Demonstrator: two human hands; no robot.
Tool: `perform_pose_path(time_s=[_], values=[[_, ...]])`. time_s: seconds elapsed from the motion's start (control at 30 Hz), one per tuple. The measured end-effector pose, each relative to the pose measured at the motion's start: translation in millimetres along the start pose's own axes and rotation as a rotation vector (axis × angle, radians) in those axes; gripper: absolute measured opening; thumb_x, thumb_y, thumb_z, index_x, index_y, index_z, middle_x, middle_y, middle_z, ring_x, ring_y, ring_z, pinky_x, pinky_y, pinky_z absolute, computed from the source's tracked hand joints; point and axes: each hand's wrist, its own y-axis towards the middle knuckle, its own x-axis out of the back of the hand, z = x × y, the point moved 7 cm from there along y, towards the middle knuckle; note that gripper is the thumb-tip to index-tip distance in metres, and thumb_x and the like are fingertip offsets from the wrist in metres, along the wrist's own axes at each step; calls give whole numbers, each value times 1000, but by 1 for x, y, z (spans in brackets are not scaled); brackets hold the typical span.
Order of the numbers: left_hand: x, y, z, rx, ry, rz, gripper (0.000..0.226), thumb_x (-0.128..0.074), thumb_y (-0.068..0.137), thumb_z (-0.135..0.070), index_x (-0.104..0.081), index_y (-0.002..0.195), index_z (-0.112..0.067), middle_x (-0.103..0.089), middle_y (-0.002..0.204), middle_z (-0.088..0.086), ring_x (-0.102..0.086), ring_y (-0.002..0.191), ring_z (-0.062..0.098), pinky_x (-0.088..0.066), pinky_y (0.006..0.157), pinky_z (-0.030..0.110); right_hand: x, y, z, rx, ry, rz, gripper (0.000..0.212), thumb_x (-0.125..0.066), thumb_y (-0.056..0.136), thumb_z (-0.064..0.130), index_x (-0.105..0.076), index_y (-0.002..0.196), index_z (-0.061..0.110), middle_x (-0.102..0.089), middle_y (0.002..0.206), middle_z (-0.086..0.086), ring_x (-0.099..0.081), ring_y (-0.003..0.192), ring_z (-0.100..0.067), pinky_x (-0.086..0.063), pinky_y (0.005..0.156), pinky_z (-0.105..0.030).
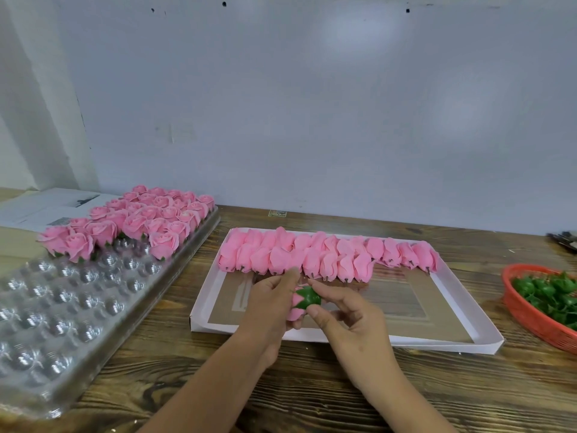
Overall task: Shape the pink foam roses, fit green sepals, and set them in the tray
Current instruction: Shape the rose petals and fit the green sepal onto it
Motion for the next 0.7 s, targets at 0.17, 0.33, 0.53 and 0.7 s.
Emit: perform_pose_path(time_s=[0.17,0.33,0.53,0.7], values=[[-2,-1,0,8,-13,25,32,-59,99,-37,-72,86,-10,-72,74,7,-63,58,11,-47,49,25,-1,-1,3,-5,55,13,33,-75,76,26,-73,108,28,-75,106,11,-71,98,-11,-58,87,-34],[-2,-1,1,5,3,38,34,-59,99,-37,-72,81,-11,-71,72,6,-63,58,11,-49,55,28,-2,-4,5,7,61,-1,34,-76,73,27,-73,106,29,-75,105,14,-73,83,-11,-56,77,-21],[-2,1,4,36,-22,19,38,-61,96,-43,-73,89,-8,-73,82,14,-64,69,20,-54,72,42,-2,1,0,-19,38,11,36,-78,80,6,-78,100,35,-75,106,11,-68,105,-7,-55,87,-27],[-6,0,-3,-16,-69,133,55,-60,89,-52,-71,105,-1,-75,93,19,-65,63,13,-50,50,23,9,5,3,-21,50,-82,35,-79,78,6,-76,92,38,-76,90,8,-67,86,-3,-50,71,-13]])
